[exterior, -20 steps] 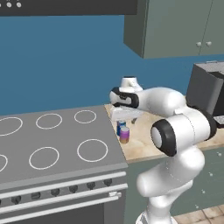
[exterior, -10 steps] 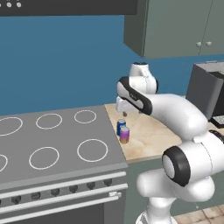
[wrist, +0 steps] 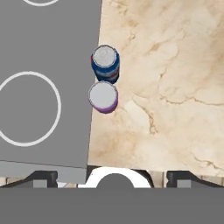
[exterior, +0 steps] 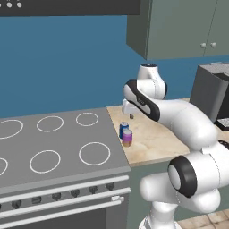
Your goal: Four empty soda cans are scattered around the kitchen. Gather all the cans and cluster them next to the stove for recycling.
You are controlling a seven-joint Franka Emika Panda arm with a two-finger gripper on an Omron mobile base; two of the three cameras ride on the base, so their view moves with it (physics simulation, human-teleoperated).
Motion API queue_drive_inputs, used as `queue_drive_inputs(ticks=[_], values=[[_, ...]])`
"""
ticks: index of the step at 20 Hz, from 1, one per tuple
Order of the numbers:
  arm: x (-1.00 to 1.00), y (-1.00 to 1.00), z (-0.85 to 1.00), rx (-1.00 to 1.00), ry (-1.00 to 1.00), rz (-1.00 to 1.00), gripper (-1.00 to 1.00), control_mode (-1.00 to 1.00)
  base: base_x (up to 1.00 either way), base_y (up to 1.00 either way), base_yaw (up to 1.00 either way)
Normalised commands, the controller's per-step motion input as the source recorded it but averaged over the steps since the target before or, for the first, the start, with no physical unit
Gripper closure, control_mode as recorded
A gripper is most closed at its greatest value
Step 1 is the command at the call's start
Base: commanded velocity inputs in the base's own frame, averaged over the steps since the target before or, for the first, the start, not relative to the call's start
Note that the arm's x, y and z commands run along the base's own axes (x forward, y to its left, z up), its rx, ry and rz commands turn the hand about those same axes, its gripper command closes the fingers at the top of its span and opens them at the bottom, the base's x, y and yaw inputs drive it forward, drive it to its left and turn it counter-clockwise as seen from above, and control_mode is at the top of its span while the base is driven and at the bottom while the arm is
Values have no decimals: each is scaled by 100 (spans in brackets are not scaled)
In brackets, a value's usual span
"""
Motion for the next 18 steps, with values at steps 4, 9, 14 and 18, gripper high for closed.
queue_drive_inputs(ticks=[4, 9, 14, 18], values=[[0, 0, 0, -2, 2, 0, -100, -100, 0, 0, 0], [0, 0, 0, 0, 0, 0, -100, 100, -13, 0, 0], [0, 0, 0, 0, 0, 0, -100, 100, -96, -9, -16], [0, 0, 0, 0, 0, 0, -100, 100, -32, 7, -63]])
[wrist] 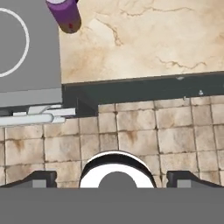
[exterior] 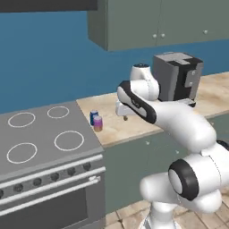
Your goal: Four empty soda cans are scattered around the kitchen. Gather all the cans and cluster them next to the stove for recycling.
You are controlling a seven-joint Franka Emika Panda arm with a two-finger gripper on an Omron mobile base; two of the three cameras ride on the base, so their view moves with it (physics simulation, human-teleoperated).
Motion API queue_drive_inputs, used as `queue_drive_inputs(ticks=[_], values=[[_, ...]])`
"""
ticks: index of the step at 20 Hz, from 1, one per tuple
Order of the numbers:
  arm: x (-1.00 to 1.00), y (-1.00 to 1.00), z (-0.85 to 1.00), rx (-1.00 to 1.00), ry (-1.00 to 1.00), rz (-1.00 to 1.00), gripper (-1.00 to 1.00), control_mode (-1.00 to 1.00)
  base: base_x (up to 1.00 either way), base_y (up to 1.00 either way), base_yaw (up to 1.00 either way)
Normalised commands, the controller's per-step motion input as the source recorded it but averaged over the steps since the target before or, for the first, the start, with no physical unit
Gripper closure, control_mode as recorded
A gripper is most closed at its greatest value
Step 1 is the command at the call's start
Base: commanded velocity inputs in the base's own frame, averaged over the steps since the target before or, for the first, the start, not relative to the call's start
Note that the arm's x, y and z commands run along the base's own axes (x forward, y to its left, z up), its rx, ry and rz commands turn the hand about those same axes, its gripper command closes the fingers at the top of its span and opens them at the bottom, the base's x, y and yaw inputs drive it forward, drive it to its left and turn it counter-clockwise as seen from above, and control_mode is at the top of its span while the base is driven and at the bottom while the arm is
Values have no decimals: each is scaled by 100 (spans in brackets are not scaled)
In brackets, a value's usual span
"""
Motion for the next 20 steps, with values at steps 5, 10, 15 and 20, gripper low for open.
queue_drive_inputs(ticks=[5, 10, 15, 20], values=[[0, 0, 0, 0, 0, 0, -100, 100, 0, 8, -97], [0, 0, 0, 0, 0, 0, -100, 100, 0, 2, -100], [0, 0, 0, 0, 0, 0, -100, 100, 0, 2, -100], [0, 0, 0, 0, 0, 0, -100, 100, 0, 0, -100]])
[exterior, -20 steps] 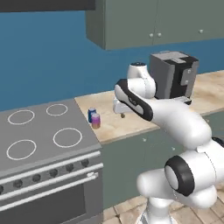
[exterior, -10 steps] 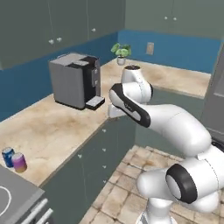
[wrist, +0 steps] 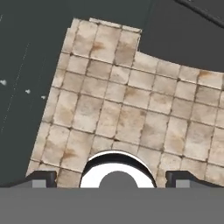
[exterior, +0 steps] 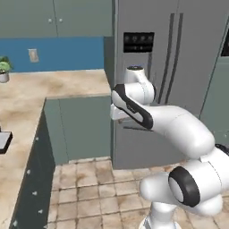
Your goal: Four empty soda cans are scattered around the kitchen. Gather all the cans and cluster them next to the stove for recycling.
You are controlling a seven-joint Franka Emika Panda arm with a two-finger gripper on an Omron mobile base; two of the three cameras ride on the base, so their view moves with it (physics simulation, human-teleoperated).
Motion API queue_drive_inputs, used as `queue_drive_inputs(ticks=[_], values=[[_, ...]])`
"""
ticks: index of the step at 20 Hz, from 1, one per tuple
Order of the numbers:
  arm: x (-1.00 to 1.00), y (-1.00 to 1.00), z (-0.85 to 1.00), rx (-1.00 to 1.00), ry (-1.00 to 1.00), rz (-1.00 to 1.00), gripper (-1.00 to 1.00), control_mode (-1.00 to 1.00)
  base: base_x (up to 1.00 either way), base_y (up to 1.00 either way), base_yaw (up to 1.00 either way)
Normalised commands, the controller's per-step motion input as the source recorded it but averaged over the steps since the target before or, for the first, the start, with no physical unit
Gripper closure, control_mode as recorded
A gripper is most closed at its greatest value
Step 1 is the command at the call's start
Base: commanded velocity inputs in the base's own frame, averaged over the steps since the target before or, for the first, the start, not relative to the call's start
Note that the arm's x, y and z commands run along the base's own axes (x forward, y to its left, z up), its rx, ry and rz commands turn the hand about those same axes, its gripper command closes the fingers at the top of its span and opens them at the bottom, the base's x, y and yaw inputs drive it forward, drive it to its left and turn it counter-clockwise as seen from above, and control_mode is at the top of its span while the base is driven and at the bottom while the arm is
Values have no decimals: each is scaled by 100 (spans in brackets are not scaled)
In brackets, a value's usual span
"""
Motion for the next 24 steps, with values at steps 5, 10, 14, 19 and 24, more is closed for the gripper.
queue_drive_inputs(ticks=[5, 10, 14, 19, 24], values=[[0, 0, 0, 0, 0, 0, -100, 100, 0, 0, -99], [0, 0, 0, 0, 0, 0, -100, 100, 0, 10, -98], [0, 0, 0, 0, 0, 0, -100, 100, 33, 56, -86], [0, 0, 0, 0, 0, 0, -100, 100, 59, 91, -73], [0, 0, 0, 0, 0, 0, -100, 100, 71, 90, -67]])
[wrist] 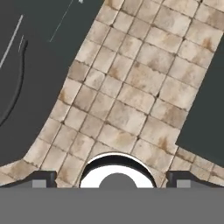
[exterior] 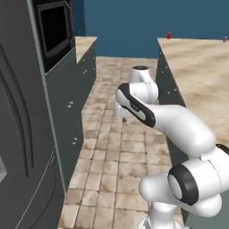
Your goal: Four empty soda cans are scattered around the kitchen. Gather all the cans and cluster them next to the stove for recycling.
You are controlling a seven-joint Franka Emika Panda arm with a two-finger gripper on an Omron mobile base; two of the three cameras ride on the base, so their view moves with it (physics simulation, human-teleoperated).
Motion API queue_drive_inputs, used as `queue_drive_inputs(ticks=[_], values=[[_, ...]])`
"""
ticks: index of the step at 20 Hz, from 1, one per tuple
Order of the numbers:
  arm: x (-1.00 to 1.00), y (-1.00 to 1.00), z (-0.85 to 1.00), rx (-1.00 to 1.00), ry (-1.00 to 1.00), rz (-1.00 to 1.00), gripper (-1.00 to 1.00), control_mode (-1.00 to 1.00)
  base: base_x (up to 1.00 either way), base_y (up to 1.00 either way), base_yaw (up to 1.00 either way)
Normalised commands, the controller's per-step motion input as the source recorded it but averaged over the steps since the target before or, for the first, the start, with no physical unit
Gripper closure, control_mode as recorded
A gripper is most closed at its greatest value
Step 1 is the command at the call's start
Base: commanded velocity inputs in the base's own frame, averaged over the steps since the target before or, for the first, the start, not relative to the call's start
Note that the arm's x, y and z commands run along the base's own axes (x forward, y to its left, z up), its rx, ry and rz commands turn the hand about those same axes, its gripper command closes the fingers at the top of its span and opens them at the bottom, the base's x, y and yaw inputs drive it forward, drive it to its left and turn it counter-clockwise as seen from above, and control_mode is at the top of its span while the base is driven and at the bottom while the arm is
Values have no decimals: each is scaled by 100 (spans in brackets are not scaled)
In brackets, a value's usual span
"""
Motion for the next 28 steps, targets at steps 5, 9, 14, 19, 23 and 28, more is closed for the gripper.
queue_drive_inputs(ticks=[5, 9, 14, 19, 23, 28], values=[[0, 0, 0, 0, 0, 0, -100, 100, 98, 54, -54], [0, 0, 0, 0, 0, 0, -100, 100, 100, 16, -40], [0, 0, 0, 0, 0, 0, -100, 100, 100, 10, -29], [0, 0, 0, 0, 0, 0, -100, 100, 100, 36, -15], [0, 0, 0, 0, 0, 0, -100, 100, 100, 53, -6], [0, 0, 0, 0, 0, 0, -100, 100, 100, 67, -1]])
